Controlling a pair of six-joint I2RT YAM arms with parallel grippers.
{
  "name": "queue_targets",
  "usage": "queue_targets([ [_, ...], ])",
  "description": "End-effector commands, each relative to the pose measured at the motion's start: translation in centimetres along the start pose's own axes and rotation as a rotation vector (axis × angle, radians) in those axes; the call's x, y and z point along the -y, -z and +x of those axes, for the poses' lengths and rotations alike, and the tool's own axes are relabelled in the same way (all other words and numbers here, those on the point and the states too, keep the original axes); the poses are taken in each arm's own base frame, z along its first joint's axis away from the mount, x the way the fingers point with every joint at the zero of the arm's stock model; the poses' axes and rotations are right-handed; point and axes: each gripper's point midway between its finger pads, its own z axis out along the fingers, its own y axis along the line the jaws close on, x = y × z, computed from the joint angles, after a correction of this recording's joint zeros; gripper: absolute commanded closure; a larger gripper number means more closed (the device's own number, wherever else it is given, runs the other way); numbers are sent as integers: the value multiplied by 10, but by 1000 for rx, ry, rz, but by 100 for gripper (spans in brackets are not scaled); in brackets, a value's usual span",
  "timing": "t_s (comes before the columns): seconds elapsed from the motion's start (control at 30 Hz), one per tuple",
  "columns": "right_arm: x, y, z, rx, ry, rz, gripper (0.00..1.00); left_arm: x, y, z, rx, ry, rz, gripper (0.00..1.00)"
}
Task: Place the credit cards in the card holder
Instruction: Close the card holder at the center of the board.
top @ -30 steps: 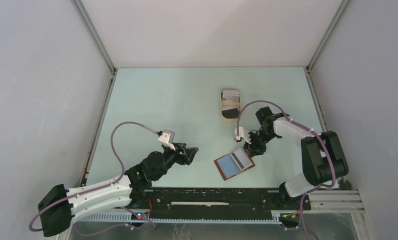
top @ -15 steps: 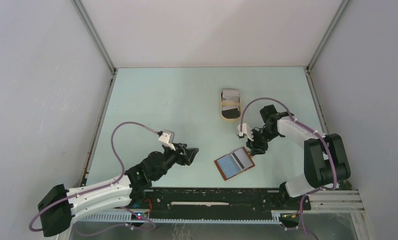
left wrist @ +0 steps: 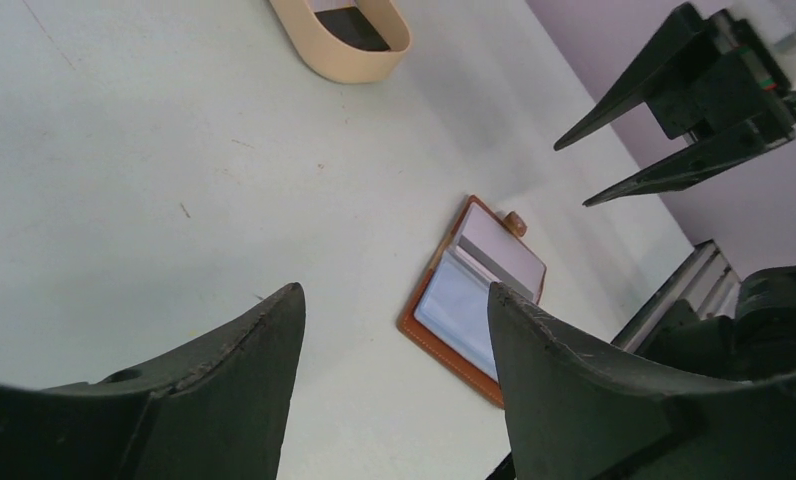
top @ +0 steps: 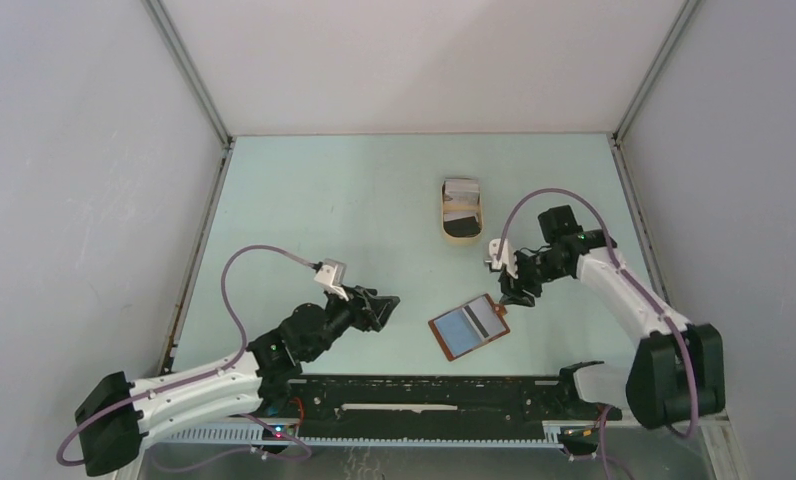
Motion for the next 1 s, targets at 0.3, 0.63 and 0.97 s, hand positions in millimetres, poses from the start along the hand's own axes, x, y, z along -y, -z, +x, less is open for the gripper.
queue_targets([
  [0.3, -28, 47, -106, 373, -201, 6, 14, 19, 3, -15, 56, 153, 75, 10],
  [0.63, 9, -8, -29, 0, -532, 61, 24, 17, -5, 32, -109, 411, 31, 12],
  [0.97, 24, -38, 20, -198, -845, 40, 43, 18, -17, 76, -269, 532, -85, 17],
])
